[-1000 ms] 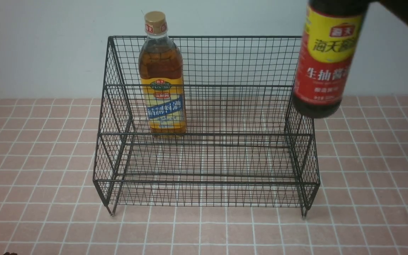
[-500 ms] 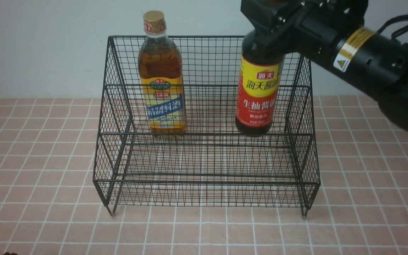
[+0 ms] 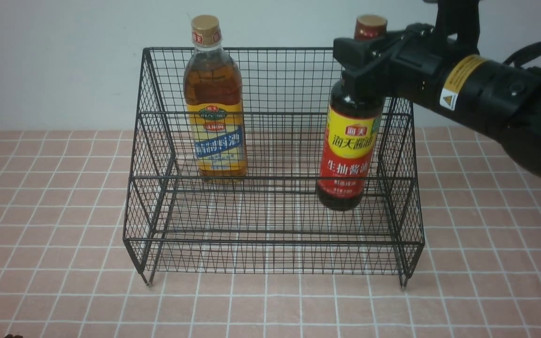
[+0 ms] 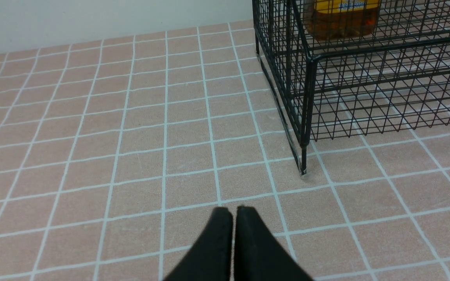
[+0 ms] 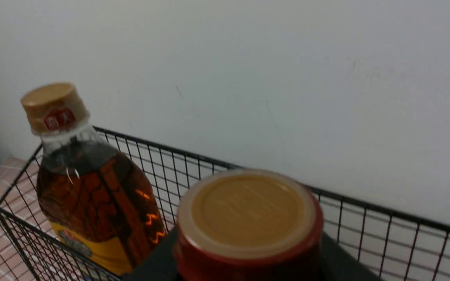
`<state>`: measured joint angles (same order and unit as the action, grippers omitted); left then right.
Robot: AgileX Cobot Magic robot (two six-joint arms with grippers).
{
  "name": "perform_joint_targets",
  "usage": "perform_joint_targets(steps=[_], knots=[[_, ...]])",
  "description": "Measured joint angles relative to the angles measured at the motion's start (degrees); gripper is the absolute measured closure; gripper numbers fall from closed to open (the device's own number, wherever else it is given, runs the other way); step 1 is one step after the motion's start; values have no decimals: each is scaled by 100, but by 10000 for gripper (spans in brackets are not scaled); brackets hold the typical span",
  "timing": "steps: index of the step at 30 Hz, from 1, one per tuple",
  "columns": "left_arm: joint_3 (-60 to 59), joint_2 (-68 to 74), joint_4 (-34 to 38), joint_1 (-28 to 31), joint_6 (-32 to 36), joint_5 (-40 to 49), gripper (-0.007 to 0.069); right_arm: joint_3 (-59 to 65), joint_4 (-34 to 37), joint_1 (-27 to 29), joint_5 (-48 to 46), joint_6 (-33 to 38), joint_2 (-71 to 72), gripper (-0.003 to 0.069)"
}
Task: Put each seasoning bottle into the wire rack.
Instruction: Use the right arm to put the condiment bottle back on the shelf
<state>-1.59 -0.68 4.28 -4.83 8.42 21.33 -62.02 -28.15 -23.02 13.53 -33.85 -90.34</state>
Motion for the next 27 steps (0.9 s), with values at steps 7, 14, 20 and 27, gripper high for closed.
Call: perform_joint_targets(steps=[7,14,20,27], knots=[[0,0,0,0,0,0,631,273,-36,0,-99,27,-97,387],[0,0,0,0,0,0,631,262,-306,-7,248,163,-267,387],[0,0,0,0,0,0,631,256,-329,-54,327,181,-293,384],[0,0,0,0,0,0,631,244,-329,-104,293,150,-110,270]])
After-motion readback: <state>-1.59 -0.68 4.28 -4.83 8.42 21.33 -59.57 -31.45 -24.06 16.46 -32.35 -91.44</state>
